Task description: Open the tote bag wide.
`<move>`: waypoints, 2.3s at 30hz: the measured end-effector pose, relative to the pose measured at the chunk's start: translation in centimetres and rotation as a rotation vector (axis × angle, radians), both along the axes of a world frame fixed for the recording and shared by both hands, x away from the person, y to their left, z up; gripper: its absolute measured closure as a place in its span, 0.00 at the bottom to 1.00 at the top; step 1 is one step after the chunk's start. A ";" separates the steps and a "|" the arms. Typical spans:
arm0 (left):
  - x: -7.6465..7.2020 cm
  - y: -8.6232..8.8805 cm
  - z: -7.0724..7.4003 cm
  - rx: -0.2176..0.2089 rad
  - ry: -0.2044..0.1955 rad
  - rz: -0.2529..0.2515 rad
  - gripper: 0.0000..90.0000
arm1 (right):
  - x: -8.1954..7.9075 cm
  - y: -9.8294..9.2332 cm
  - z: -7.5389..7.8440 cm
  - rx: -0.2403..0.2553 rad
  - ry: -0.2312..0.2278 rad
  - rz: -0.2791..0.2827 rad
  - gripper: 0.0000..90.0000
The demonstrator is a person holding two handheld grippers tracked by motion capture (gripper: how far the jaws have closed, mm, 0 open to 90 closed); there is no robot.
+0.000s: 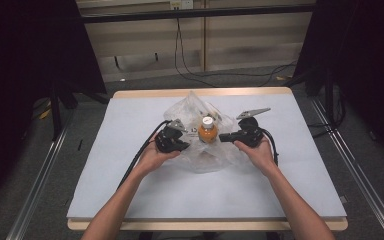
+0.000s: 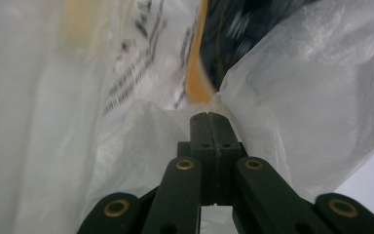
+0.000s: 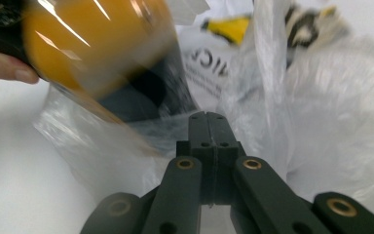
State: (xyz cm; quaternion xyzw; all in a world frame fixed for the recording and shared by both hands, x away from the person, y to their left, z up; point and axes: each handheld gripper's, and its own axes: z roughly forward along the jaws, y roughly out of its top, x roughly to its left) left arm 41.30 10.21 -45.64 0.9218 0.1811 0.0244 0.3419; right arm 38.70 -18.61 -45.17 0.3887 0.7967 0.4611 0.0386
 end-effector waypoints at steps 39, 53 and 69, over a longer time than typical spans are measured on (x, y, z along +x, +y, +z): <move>-2.3 10.1 -0.7 -0.118 0.010 0.172 1.00 | -1.8 -6.7 -1.6 -0.087 -0.005 -0.040 1.00; -6.5 10.5 3.5 -0.292 -0.061 0.126 1.00 | -3.7 -6.4 3.4 -0.030 -0.102 0.010 1.00; -6.9 7.0 6.8 -0.309 -0.108 0.047 1.00 | -4.8 -4.3 6.6 -0.001 -0.142 0.081 1.00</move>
